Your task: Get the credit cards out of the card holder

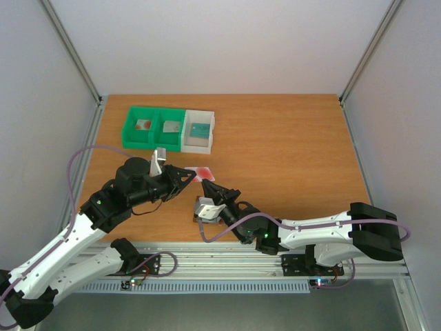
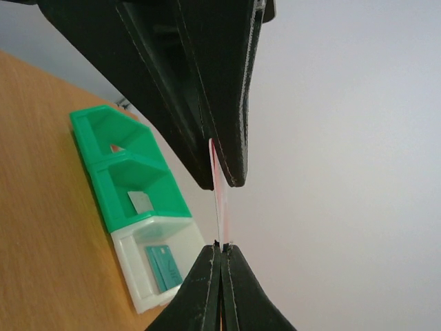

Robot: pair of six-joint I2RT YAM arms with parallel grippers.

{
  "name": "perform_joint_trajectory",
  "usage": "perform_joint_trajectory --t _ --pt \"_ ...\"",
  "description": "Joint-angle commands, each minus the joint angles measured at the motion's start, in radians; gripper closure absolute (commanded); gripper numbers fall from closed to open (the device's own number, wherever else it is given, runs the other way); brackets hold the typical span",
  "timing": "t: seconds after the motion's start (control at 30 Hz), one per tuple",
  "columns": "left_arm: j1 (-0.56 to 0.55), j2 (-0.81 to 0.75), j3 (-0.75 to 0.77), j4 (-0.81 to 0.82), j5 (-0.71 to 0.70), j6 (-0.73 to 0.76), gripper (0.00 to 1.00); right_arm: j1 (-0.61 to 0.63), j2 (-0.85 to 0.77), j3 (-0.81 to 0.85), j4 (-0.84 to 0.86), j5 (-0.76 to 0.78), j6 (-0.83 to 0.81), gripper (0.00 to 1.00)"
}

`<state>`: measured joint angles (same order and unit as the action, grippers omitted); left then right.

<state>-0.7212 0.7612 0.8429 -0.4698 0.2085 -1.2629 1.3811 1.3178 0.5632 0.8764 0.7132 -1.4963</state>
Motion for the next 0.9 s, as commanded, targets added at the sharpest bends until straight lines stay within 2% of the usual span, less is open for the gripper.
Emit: perform_joint_trajectory --t 0.0,0.2,0.3,0.47,0.7,0.87 --pt "0.005 -0.01 0.01 0.006 -0.013 0.018 0.92 0.008 0.02 -0.004 0.088 0.044 -0.014 0.99" --pt "0.006 -0.012 0.007 -0.005 -0.011 0.013 0.88 0.007 0.032 -0.005 0.108 0.061 -0.014 0.99" --pt "0.004 -0.009 0.008 -0.007 -0.002 0.013 0.99 0.007 0.036 -0.004 0.116 0.066 -0.016 0.99" --pt "0.005 0.003 0.012 -0.005 0.009 0.049 0.99 0.007 0.036 -0.002 0.12 0.075 0.003 0.96" --pt "0.02 0.085 0.064 -0.021 0.052 0.213 1.0 0.009 -0.025 -0.029 0.069 0.13 0.1 0.59" --pt "0.064 0.14 0.112 -0.052 0.086 0.34 1.0 0.008 -0.143 -0.021 -0.203 0.123 0.264 0.38"
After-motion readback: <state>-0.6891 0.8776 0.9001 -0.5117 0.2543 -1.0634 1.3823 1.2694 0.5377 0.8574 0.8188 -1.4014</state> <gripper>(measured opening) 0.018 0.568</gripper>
